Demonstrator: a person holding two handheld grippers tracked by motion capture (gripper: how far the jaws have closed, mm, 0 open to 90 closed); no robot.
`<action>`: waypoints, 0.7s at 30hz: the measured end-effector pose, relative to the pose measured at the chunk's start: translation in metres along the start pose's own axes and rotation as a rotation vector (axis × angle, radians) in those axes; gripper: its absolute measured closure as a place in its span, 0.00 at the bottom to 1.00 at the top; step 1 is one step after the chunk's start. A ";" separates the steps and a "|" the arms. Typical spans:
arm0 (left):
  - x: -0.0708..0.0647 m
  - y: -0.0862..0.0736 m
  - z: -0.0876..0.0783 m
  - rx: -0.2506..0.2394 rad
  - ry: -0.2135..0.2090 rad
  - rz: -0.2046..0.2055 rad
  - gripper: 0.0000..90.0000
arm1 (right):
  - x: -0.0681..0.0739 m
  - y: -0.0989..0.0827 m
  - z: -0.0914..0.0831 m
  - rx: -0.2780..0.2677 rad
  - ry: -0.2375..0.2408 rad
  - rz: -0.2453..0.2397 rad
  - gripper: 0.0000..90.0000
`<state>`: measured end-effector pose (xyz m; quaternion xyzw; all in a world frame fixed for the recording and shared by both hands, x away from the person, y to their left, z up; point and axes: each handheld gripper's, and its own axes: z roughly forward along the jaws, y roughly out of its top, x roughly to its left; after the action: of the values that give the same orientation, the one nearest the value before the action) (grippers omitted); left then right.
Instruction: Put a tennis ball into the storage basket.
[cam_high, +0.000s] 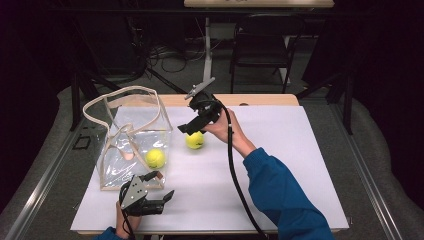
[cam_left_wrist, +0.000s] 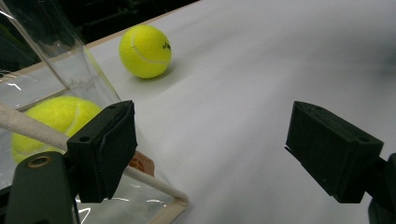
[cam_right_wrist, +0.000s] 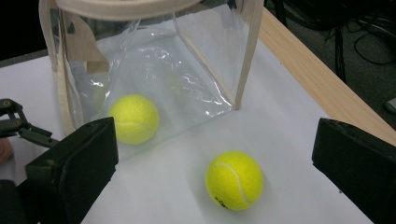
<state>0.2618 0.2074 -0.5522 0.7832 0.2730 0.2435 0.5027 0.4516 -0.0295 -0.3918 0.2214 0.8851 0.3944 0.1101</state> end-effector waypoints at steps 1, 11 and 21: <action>0.000 0.000 0.000 0.000 0.000 0.000 0.18 | 0.000 -0.002 0.000 0.003 -0.001 0.003 0.00; -0.001 0.000 -0.001 -0.002 0.003 0.002 0.18 | -0.001 -0.018 0.001 0.006 -0.003 0.016 0.00; 0.000 0.000 -0.001 0.000 0.000 0.005 0.18 | 0.003 -0.034 0.007 0.032 0.000 0.012 0.00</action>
<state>0.2606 0.2080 -0.5518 0.7837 0.2712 0.2449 0.5022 0.4408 -0.0437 -0.4222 0.2285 0.8899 0.3809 0.1043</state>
